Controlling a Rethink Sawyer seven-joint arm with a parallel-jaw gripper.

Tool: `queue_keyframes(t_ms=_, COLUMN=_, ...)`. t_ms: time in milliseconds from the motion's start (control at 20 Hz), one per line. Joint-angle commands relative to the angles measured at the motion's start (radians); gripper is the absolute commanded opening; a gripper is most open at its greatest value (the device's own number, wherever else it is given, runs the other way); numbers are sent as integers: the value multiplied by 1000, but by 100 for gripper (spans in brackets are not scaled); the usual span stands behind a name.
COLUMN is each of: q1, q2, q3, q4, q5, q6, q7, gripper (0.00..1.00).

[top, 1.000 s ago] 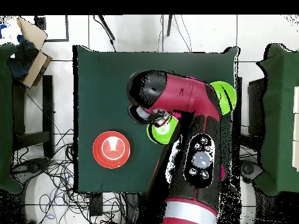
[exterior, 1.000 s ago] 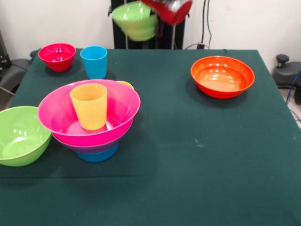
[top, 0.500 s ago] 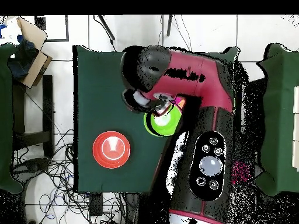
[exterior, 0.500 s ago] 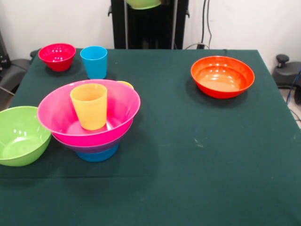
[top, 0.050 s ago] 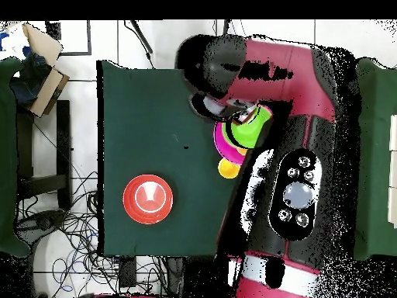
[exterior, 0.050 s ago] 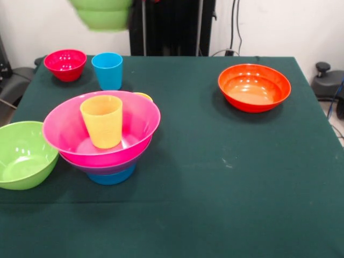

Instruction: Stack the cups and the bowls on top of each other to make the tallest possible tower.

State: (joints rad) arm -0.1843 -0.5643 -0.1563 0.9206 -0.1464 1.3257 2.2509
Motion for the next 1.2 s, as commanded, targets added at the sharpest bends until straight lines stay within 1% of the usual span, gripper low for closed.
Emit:
queue_keyframes(t_ms=50, q1=-23, q2=149, q3=136, q4=-139, q5=-103, q6=-48, q7=-275, gripper=0)
queue_keyframes(t_ms=100, q1=-27, q2=154, q3=141, q4=-138, q5=-100, q6=-56, q7=-278, gripper=0)
queue_keyframes(t_ms=150, q1=-30, q2=170, q3=146, q4=-157, q5=-100, q6=-55, q7=-277, gripper=0)
queue_keyframes(t_ms=300, q1=-33, q2=189, q3=151, q4=-152, q5=-89, q6=-92, q7=-259, gripper=0)
queue_keyframes(t_ms=500, q1=-50, q2=232, q3=170, q4=-155, q5=-80, q6=-161, q7=-265, gripper=0)
queue_keyframes(t_ms=700, q1=-55, q2=262, q3=177, q4=-166, q5=-80, q6=-188, q7=-256, gripper=0)
queue_keyframes(t_ms=800, q1=-55, q2=272, q3=177, q4=-178, q5=-82, q6=-184, q7=-260, gripper=0)
queue_keyframes(t_ms=1050, q1=-59, q2=282, q3=180, q4=-204, q5=-72, q6=-124, q7=-276, gripper=0)
queue_keyframes(t_ms=1150, q1=-63, q2=294, q3=180, q4=-230, q5=-72, q6=-86, q7=-293, gripper=0)
queue_keyframes(t_ms=1200, q1=-66, q2=306, q3=180, q4=-258, q5=-74, q6=-57, q7=-304, gripper=0)
